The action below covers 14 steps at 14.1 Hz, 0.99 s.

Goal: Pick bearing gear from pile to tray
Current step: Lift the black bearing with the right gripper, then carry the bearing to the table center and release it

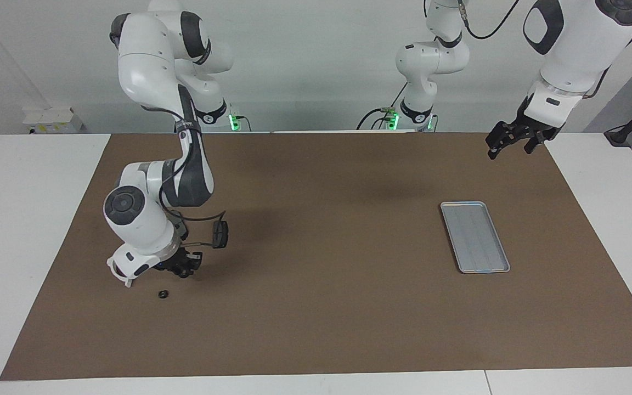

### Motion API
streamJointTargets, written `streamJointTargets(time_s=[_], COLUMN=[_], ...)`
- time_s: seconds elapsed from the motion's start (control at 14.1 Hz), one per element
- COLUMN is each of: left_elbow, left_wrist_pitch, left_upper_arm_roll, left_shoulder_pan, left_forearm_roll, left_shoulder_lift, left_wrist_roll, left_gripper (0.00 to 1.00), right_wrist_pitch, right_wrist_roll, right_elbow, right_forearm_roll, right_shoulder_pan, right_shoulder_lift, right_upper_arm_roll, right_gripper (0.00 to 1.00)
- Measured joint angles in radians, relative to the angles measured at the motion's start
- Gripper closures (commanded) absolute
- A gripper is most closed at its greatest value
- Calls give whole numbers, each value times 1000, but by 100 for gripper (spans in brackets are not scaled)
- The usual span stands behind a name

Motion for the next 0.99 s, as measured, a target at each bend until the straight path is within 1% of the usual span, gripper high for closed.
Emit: streamJointTargets(time_s=[0.14,0.21,0.35,0.5,0.71,0.99], left_elbow=[0,0,0,0,0,0], left_wrist_pitch=[0,0,0,0,0,0], left_upper_arm_roll=[0,0,0,0,0,0], left_shoulder_pan=[0,0,0,0,0,0], left_forearm_roll=[0,0,0,0,0,0], left_shoulder_lift=[0,0,0,0,0,0], left_wrist_roll=[0,0,0,0,0,0], left_gripper=[0,0,0,0,0,0], right_wrist_pitch=[-75,-116,-199,-255,-266,-234], right_wrist_roll=[29,77,217,401,645,932], right_elbow=[10,18,44,82,112,123], right_forearm_roll=[0,0,4,38,54,72], right_shoulder_pan=[25,46,103,157,255,384], right_shoulder_lift=[-59,-87,-129,-141,-141,-138], right_upper_arm_roll=[1,3,15,45,65,80], right_gripper=[100,100,100,100,100,100])
